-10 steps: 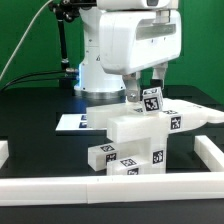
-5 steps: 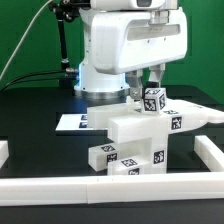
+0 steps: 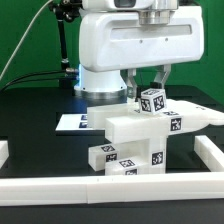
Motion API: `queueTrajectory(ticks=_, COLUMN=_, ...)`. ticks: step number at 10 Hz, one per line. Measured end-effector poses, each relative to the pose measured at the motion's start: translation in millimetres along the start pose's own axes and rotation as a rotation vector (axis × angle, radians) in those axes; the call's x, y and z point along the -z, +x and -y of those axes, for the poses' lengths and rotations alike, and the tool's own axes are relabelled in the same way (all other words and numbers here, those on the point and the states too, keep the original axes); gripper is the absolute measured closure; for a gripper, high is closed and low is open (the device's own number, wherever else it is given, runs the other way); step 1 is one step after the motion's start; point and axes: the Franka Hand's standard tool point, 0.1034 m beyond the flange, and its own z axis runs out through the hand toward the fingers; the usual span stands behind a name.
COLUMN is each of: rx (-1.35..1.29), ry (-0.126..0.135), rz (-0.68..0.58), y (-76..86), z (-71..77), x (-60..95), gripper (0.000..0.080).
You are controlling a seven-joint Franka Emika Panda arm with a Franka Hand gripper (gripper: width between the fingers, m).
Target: Assemble chair
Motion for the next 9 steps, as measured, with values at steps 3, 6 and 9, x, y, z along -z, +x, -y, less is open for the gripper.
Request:
queueTrajectory(ticks=3, rx=-0.3, ry=0.0, rz=0.002, y=0.8, z=2.8, x=-0.3, gripper=0.0517)
queueTrajectory(ticks=6, rx=-0.61, ry=0.007, rz=0.0, y=2.1, z=4.2, x=-0.1, gripper=0.0517)
queueTrajectory(ticks=9, rx=-0.799, ry=0.034, rz=-0.006, y=1.1, z=-5.5, x=-0.4, gripper=0.0517)
